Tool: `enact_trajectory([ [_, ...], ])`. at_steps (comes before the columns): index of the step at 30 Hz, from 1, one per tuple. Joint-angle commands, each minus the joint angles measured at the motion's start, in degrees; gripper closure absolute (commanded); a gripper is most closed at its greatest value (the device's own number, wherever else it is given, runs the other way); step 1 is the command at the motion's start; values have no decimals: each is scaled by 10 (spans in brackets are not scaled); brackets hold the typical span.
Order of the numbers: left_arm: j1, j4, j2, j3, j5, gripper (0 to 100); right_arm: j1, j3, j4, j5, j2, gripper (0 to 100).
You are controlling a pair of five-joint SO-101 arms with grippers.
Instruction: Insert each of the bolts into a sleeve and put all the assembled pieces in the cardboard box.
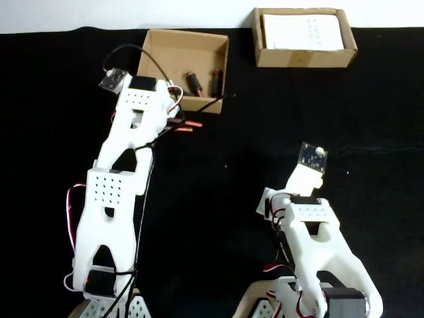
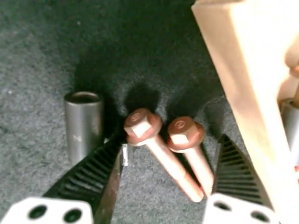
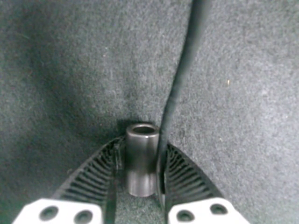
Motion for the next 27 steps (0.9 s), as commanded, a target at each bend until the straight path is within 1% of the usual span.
enact_trajectory([
  [1,-8,11,3,-6,0,747,13,6,-7,0,-1,992],
  [3,-8,26,4,-6,-10,769,13,6,-7,0,-1,992],
  [5,-8,37,4,-6,-39,787,13,6,-7,0,-1,992],
  [13,-6,71,4,-5,-176,915,13,6,-7,0,-1,992],
  [17,2,105,3,-6,-275,992,13,6,-7,0,-1,992],
  [19,10,130,3,-6,-343,990,13,6,-7,0,-1,992],
  [21,15,158,3,-6,-392,989,13,6,-7,0,-1,992],
  [26,33,179,3,-2,-536,984,13,6,-7,0,-1,992],
  [27,36,183,3,-2,-559,969,13,6,-7,0,-1,992],
])
